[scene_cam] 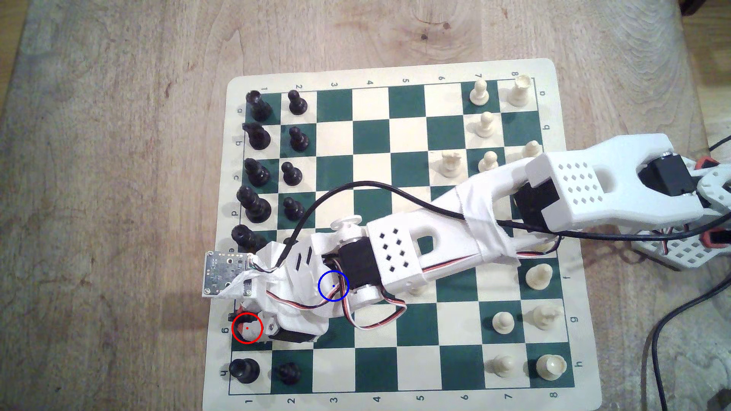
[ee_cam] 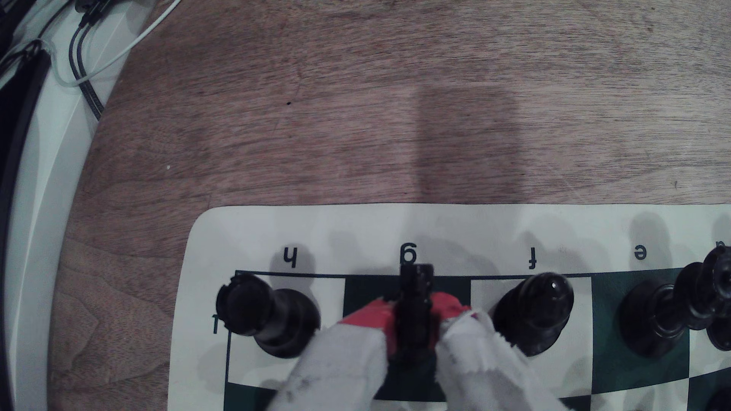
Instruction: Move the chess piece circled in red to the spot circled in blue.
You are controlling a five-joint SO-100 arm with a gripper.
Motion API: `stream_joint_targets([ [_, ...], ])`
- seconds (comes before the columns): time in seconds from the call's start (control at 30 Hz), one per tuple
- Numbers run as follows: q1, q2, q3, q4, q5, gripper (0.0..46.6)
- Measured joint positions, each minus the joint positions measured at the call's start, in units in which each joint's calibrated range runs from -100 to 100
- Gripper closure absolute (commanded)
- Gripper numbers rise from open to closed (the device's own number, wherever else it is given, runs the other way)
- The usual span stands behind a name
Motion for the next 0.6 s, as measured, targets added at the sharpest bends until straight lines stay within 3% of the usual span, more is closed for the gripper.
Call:
stream_joint_targets([
  [0.6,0.0,-2.35,0.0,0.32,0.54,46.4],
])
